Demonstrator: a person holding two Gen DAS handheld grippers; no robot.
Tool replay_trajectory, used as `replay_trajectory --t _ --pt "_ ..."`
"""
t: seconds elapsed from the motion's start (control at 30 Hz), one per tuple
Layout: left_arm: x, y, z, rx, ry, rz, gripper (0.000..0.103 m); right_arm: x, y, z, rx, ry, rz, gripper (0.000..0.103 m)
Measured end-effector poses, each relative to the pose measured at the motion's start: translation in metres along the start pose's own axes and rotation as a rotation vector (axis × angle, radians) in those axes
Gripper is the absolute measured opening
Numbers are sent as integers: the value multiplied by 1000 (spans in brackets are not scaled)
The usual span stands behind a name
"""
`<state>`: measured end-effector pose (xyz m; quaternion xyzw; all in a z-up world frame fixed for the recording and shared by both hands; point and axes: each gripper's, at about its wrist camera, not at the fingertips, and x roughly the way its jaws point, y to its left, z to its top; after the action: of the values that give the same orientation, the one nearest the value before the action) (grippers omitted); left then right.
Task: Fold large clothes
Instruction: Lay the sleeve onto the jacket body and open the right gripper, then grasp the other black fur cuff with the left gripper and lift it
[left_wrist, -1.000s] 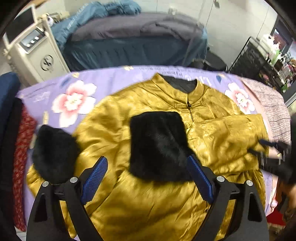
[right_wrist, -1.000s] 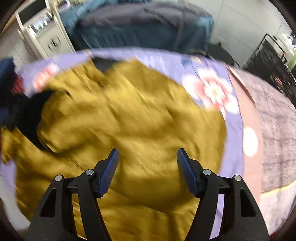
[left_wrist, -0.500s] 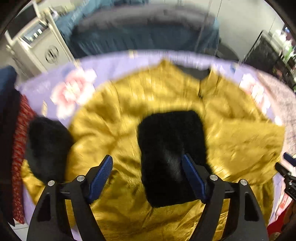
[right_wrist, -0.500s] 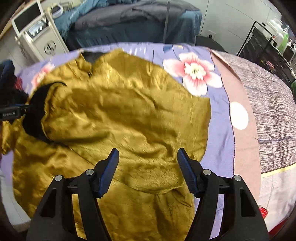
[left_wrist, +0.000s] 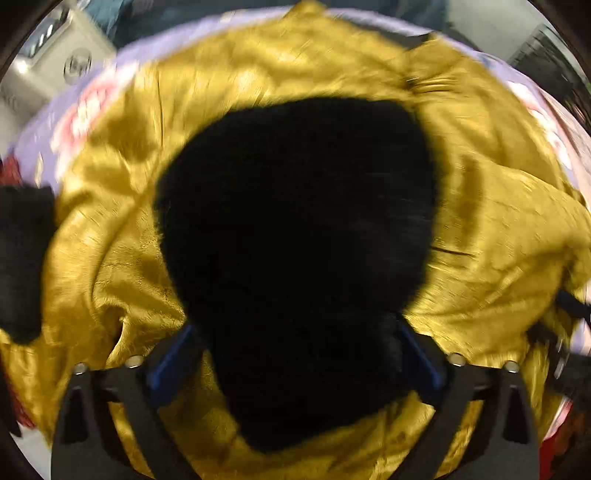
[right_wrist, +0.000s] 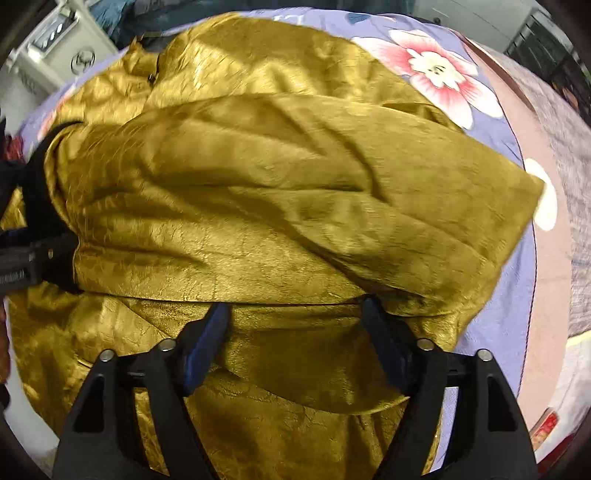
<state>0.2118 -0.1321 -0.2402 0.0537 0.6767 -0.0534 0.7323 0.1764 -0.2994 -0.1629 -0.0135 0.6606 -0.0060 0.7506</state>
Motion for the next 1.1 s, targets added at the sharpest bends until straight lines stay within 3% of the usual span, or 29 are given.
replay_trajectory --t 0.1,0.2,0.3,0.43,0.53,0.57,0.63,0.77,0.87,0.93,0.97,1.03,1.1 --pt "0 -3 5 14 11 22 98 3 14 0 -43 7 -74 85" --pt "-19 -13 1 70 -39 86 98 -5 10 1 34 6 -45 85" --pt "-56 -8 -12 68 -145 82 97 -25 1 0 77 -42 0 85" --pt "-104 28 -33 23 -272 125 96 -55 -7 -16 89 -93 53 85" --pt "-122 75 -38 -18 -325 252 96 -71 -9 -30 88 -115 80 85" --pt "-123 96 -35 -31 -317 336 96 -70 -6 -31 85 -117 82 85" --pt "-116 128 -22 -57 -271 434 93 -76 -5 -36 86 -119 93 85" --pt "-92 178 0 -94 -150 465 85 -85 2 -42 108 -115 120 85" --pt "-57 197 10 -158 -42 351 75 -82 -1 -43 133 -110 130 85" --pt "-49 210 11 -243 -20 281 60 -85 1 -47 131 -111 119 85" --pt "-52 216 10 -264 -31 271 56 -87 2 -49 130 -115 115 85" --pt "-60 217 13 -256 -64 275 33 -91 3 -55 127 -121 108 85" --pt "-89 221 14 -227 -146 314 21 -93 3 -59 129 -124 103 85"
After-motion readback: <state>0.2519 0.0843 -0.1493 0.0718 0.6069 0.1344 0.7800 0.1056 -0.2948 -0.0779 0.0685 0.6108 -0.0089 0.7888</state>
